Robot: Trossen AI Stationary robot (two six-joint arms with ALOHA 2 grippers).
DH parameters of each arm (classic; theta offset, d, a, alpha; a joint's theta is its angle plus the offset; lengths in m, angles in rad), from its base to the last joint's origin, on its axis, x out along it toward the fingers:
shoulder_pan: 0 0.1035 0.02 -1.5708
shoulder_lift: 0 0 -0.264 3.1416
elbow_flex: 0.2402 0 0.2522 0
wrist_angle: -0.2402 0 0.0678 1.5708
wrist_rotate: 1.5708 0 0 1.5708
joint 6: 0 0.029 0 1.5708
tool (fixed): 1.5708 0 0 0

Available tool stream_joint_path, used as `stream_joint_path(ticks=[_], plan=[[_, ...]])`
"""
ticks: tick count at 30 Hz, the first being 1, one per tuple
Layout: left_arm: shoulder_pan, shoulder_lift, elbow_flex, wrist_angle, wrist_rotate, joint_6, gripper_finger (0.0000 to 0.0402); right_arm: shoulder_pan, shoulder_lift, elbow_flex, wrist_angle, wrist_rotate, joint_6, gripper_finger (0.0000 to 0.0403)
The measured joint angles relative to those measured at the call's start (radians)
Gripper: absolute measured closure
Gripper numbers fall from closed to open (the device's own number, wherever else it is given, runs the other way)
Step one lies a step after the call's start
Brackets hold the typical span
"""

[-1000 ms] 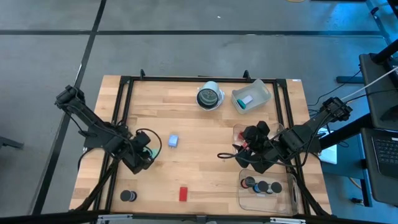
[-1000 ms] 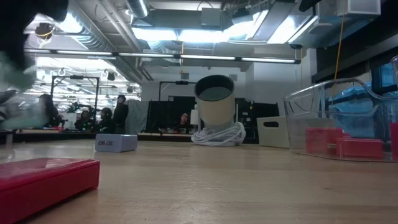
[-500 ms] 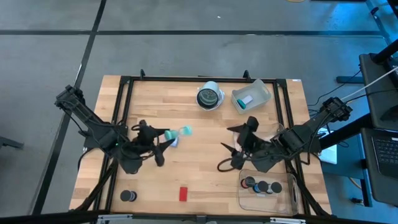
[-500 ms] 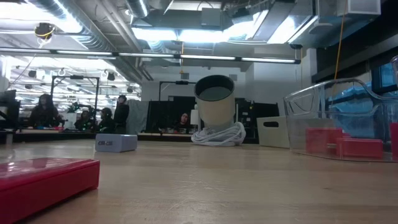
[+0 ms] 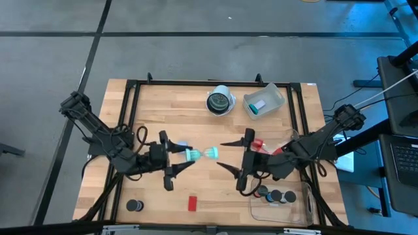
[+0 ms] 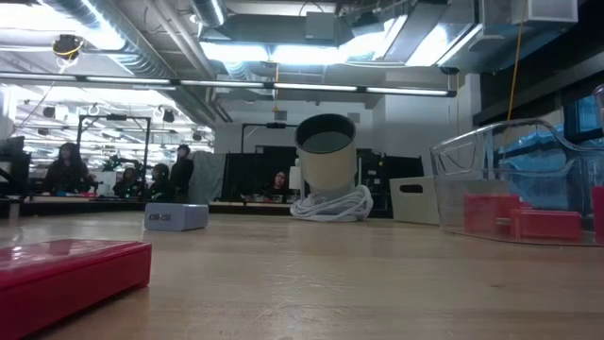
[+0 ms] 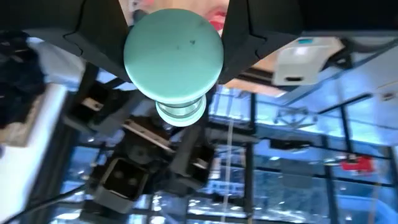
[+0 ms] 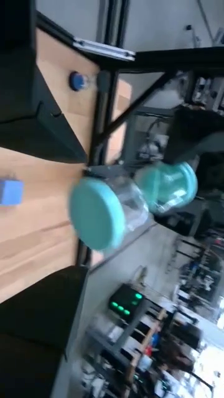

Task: Pick & Place Office items
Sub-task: Put the light blue hourglass into the bottom transparent bin

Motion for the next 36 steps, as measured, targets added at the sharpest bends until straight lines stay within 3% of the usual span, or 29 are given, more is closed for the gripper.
stream_joint_path(ticks=[12,20,28,36], plan=[[0.004,0.044,0.000,0.219,0.128,0.130,0.0199,-0.010,0.005,0.000,0.171,-0.111,-0.062,0.0114],[0.027,0.044,0.000,0.255,0.209,0.165,0.0199,-0.031,0.005,0.000,0.238,-0.261,-0.032,0.0114],[0.053,0.044,0.000,0.272,0.257,0.167,0.0199,-0.041,0.005,0.000,0.273,-0.280,0.015,0.0116],[0.075,0.044,0.000,0.272,0.282,0.167,0.0199,-0.044,0.014,0.000,0.273,-0.276,0.021,0.0173]])
